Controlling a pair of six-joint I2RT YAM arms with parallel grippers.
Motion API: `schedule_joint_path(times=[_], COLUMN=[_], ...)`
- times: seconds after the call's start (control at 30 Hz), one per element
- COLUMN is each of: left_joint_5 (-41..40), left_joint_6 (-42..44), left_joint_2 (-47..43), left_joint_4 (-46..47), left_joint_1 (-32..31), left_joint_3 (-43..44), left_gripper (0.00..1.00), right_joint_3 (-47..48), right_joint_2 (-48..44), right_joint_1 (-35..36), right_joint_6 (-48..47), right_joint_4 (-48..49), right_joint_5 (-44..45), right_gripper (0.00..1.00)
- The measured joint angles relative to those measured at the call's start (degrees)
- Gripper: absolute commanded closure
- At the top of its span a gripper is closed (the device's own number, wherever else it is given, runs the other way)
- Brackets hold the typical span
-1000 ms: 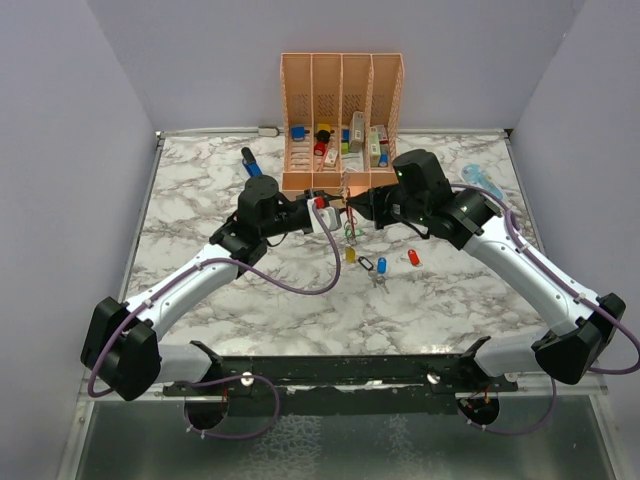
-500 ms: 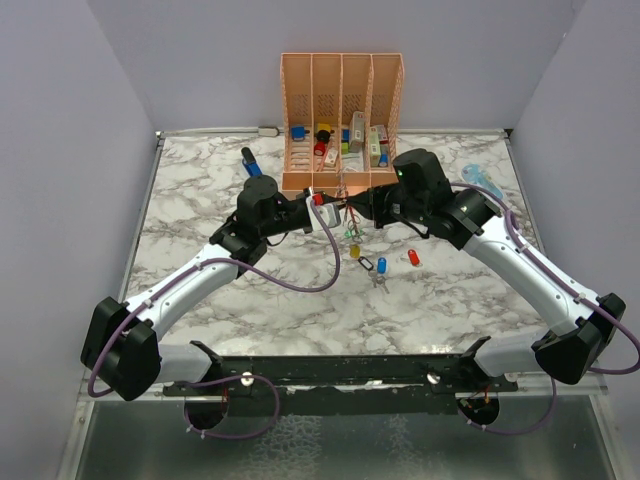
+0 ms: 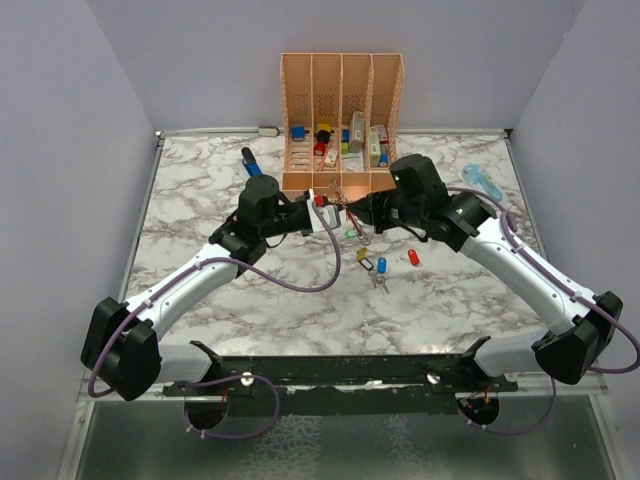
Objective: Put the keys on the keyring
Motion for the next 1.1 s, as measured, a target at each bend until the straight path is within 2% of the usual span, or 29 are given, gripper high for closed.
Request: schedule_joint_path(times=[0.3,0.43,0.6,0.8,0.93,1.1], left_joint_5=[3.0,3.7,3.0,1.1,0.2,-2.4], left_joint_6=[2.8,3.7,4.3,5.2,4.4,-0.9], left_joint_2=[0.0,0.0,0.0,-0.3,-2.0,-3.6], left_joint_4=[-8.0,-10.6,-11.7,-15.5,-17.0,-14.0], left_joint_1=[0.2,0.3,0.3,1.2,4.0,11.4], left_joint_3=[1.0,0.8,-1.2,-2.2,-2.2,-2.1], left_gripper=[1.0,0.8,0.69,0.43,0.42,0.42], right_joint_3=[-3.5,-6.0,-11.0,-14.0,-13.7,-8.0], right_joint_2=[-0.3,-1.0,-1.0,-0.1,3.7,16.6], right_joint_1=[0.0,0.0,0.0,0.0,0.0,0.4], right_joint_6=[-0.3,-0.5,-2.5,-8.6,-15.8,-26.5], right_joint_4=[0.0,0.3,1.7,2.3,3.3,2.4], right_joint_5=[0.3,0.2,-0.7,-0.9,-0.9,-1.5], right_gripper=[0.99,0.99,0.99,0.99,0.99,0.99])
